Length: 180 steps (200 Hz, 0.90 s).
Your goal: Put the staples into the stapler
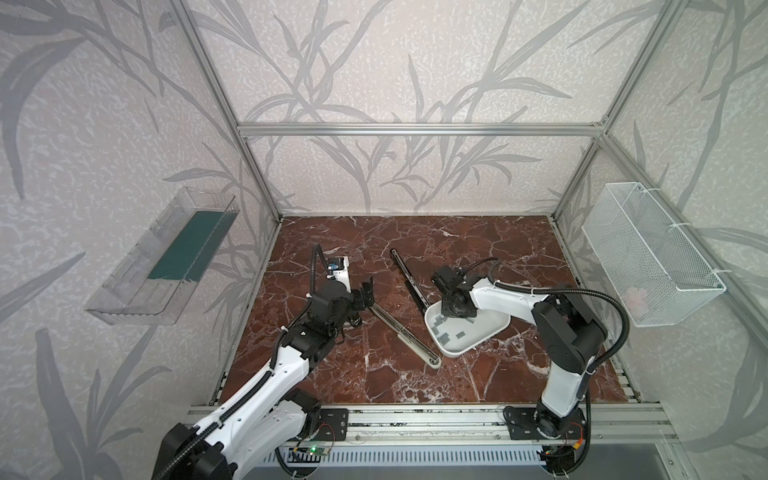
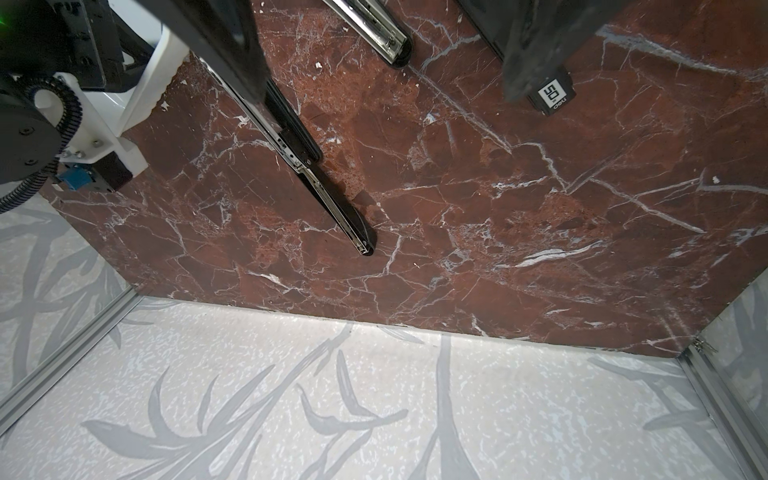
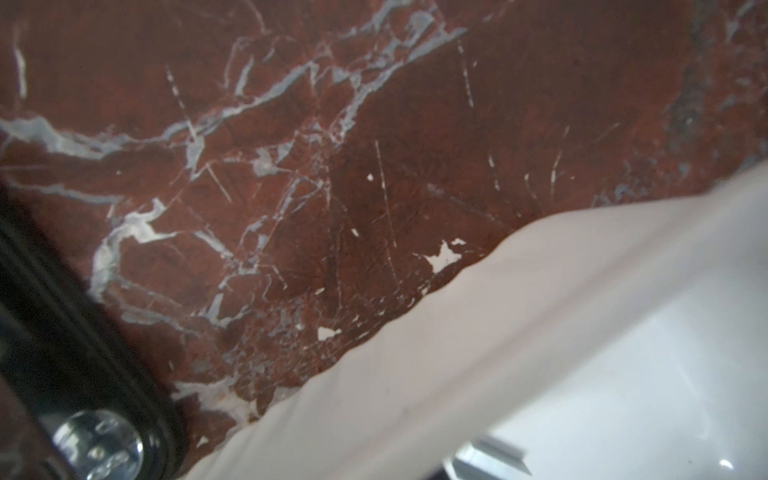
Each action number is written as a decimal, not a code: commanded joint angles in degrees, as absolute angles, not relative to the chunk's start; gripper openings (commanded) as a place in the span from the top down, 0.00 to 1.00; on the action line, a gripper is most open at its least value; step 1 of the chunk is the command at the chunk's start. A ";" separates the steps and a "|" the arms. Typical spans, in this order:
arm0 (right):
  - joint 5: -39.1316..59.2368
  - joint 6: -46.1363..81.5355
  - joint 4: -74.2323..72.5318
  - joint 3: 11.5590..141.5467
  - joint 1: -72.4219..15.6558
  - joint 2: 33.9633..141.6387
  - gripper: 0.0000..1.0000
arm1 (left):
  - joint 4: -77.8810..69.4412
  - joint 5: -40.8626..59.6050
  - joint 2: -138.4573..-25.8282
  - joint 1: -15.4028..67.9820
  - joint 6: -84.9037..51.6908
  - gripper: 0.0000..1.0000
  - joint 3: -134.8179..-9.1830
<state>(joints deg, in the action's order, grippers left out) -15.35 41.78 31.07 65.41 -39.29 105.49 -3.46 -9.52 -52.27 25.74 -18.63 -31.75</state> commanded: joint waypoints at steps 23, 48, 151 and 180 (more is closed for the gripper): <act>-15.51 29.66 30.69 64.45 -40.77 101.36 0.84 | -3.24 -9.58 -51.84 25.31 -18.37 0.10 -31.71; -16.12 24.85 29.56 61.80 -42.53 95.70 0.84 | -2.73 -9.47 -52.18 25.06 -18.46 0.10 -32.07; -7.77 6.78 19.32 50.84 -57.42 75.81 0.84 | 2.96 -6.88 -52.35 21.09 -35.60 0.15 -33.68; -5.62 5.62 16.82 48.80 -61.63 74.88 0.84 | 5.28 -5.93 -52.32 21.63 -41.39 0.16 -33.04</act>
<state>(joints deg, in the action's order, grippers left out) -9.13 8.40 20.32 50.33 -59.22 76.44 2.79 -6.48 -52.80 21.26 -33.52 -32.18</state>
